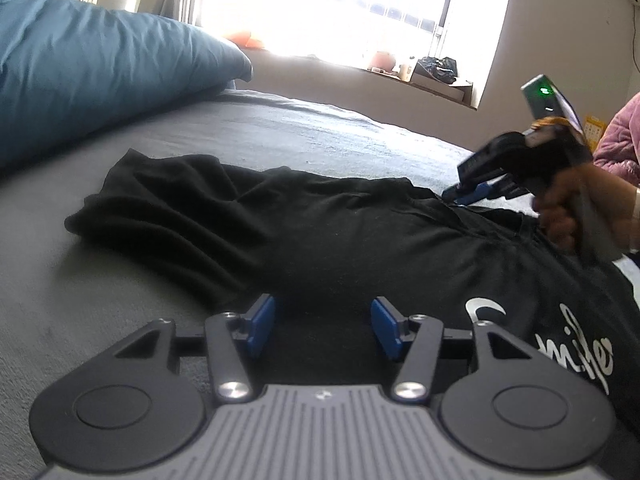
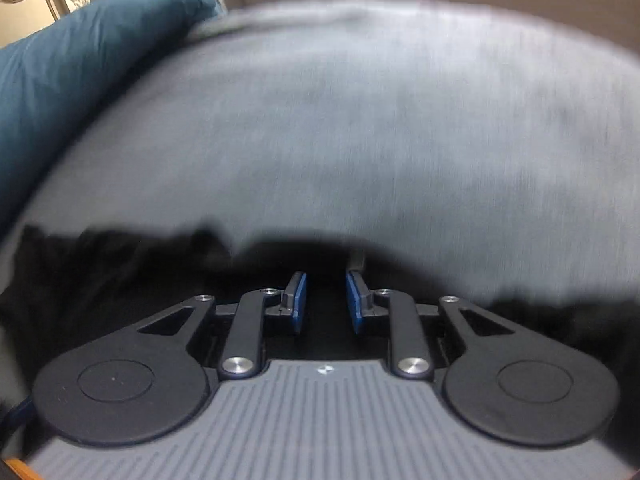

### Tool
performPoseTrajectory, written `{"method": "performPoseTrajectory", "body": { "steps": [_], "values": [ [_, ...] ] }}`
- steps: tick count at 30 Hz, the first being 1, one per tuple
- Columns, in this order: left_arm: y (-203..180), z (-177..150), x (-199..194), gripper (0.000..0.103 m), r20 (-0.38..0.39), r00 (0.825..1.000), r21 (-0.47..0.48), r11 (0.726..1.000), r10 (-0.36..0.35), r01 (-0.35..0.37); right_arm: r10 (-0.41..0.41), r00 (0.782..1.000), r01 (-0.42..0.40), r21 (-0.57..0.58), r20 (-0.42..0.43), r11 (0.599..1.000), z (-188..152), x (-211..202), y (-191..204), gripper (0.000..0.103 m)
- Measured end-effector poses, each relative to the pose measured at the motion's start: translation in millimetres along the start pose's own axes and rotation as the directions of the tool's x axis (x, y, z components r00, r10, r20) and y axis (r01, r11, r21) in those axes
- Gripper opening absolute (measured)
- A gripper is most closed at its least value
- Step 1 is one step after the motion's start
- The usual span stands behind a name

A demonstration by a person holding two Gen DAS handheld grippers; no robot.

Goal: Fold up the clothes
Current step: 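Grasp the T-shirt hem with the right gripper and lift it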

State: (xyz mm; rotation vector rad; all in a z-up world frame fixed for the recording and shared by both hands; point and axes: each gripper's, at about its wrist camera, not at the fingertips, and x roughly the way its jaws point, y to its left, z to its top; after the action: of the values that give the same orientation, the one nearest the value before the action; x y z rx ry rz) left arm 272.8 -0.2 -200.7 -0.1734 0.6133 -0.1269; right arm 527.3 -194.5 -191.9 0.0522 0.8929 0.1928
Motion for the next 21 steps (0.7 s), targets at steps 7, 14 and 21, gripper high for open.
{"method": "performPoseTrajectory", "body": {
  "steps": [7,14,21],
  "values": [
    [5,-2,-2,0.056,0.013,1.000,-0.026,0.999,-0.019,0.019,0.135,0.991,-0.133,0.109,-0.011,0.985,22,-25,2,0.022],
    [10,-2,-3,0.055,0.025,0.999,-0.051,0.998,-0.040,0.041,0.158,0.972,-0.157,0.021,-0.171,0.987,21,19,54,0.021],
    [14,-3,-3,0.056,0.034,0.998,-0.071,0.996,-0.057,0.059,0.163,0.984,-0.172,0.151,0.072,0.973,51,7,43,0.021]
  ]
}}
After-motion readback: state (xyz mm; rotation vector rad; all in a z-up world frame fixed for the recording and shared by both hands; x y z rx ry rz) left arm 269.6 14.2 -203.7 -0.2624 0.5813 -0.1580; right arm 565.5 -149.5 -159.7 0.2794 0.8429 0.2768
